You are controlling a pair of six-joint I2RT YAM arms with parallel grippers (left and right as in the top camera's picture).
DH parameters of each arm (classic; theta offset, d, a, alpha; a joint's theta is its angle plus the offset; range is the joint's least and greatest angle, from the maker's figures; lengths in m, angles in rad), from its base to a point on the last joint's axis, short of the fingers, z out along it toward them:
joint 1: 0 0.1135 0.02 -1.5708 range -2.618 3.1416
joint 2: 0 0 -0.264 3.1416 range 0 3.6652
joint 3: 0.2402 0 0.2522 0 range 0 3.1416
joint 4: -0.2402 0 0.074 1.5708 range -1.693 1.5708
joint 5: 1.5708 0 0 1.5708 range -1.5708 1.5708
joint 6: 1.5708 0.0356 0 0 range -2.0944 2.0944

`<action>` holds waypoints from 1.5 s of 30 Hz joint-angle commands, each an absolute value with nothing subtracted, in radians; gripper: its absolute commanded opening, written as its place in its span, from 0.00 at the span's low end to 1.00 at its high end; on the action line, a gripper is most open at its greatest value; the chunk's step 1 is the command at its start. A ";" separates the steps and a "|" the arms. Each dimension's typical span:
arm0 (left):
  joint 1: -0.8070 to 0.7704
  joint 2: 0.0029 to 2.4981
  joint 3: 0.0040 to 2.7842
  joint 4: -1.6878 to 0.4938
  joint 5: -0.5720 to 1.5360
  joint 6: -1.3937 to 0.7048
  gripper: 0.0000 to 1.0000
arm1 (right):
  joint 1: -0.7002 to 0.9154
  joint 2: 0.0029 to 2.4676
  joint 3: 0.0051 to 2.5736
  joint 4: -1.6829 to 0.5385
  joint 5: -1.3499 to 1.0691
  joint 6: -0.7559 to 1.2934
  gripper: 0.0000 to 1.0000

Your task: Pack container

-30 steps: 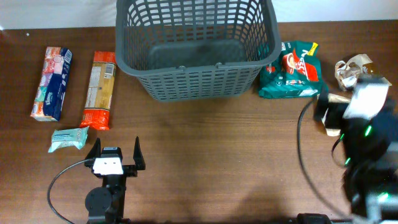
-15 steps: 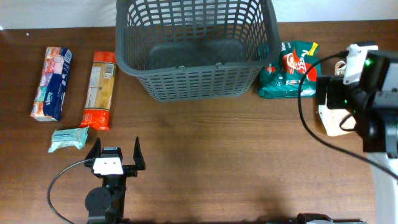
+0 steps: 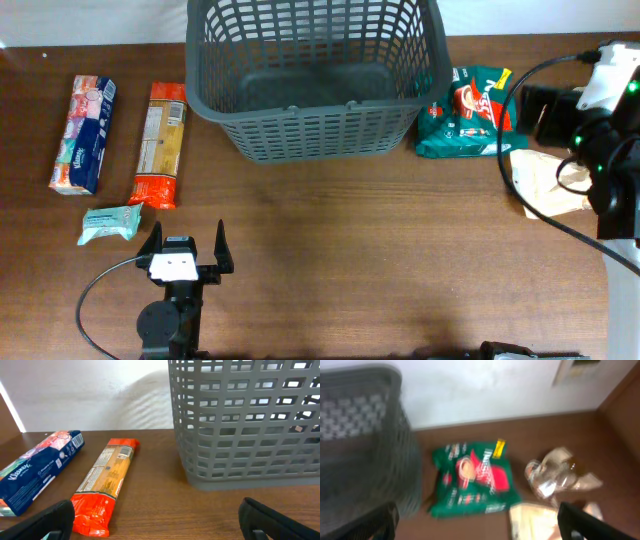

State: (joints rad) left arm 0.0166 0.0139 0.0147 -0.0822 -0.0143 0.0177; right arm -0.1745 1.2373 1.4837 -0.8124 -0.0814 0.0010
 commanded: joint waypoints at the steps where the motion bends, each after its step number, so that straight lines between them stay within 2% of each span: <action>1: 0.023 0.005 0.009 -0.083 -0.004 0.015 0.99 | -0.177 1.239 1.491 -0.826 -0.110 0.012 0.99; 16: 0.023 0.005 0.009 -0.083 -0.004 0.015 0.99 | -0.193 1.229 1.543 -0.686 -0.120 -0.002 0.99; 21: 0.023 0.005 0.009 -0.083 -0.004 0.015 0.99 | -0.236 1.306 1.571 -0.612 -0.139 0.001 0.99; 29: 0.023 0.005 0.009 -0.083 -0.004 0.015 0.99 | -0.361 1.688 1.914 -0.888 -0.588 0.011 0.99; 36: 0.023 0.005 0.009 -0.083 -0.004 0.015 0.99 | -0.366 1.917 2.193 -1.103 -0.591 0.046 0.99; 42: 0.023 0.005 0.009 -0.083 -0.004 0.015 0.99 | -0.366 1.988 2.224 -1.232 -0.573 0.066 0.99; 45: 0.023 0.005 0.009 -0.083 -0.004 0.015 0.99 | -0.361 2.019 2.224 -1.315 -0.439 0.064 0.99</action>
State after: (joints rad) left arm 0.0166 0.0135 0.0147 -0.0822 -0.0143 0.0177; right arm -0.3656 1.9755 2.2051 -1.2823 -0.5331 0.0555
